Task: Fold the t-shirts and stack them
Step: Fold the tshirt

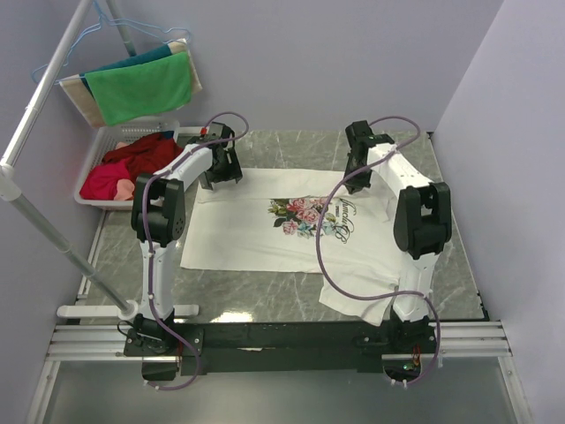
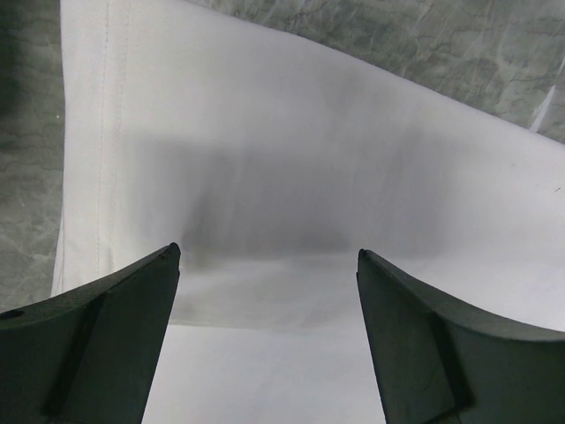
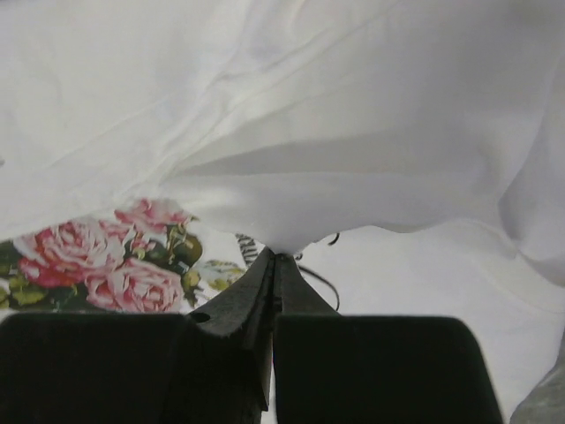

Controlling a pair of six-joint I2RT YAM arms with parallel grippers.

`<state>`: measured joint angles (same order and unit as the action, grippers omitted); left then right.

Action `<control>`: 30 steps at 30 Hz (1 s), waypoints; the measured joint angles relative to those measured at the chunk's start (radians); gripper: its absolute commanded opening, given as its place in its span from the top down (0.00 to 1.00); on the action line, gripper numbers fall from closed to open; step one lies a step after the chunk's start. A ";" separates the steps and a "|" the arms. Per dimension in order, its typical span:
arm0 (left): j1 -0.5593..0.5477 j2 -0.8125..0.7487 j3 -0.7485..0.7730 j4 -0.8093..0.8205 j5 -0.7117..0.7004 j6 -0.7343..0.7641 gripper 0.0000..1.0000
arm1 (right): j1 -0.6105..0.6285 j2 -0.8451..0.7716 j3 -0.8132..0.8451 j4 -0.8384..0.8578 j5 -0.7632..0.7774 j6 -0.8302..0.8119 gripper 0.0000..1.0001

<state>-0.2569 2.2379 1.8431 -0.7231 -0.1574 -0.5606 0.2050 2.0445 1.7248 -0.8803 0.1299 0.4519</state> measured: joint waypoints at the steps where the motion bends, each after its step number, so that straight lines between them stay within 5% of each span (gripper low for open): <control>1: 0.000 0.000 0.000 0.000 -0.001 0.000 0.13 | 0.007 -0.013 -0.015 -0.002 -0.016 0.000 1.00; 17: 0.000 0.000 0.000 0.000 -0.019 0.000 0.13 | 0.100 -0.068 -0.177 -0.071 -0.189 0.000 1.00; 22: 0.000 0.000 0.000 -0.001 -0.027 0.000 0.13 | 0.100 -0.068 -0.213 -0.093 -0.202 0.005 0.60; 30: 0.000 0.000 0.017 -0.015 -0.052 0.000 0.13 | 0.095 -0.092 -0.166 -0.117 -0.127 0.016 0.56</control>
<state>-0.2569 2.2379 1.8603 -0.7383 -0.2092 -0.5602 0.3000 1.9522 1.5593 -0.9970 0.0032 0.4679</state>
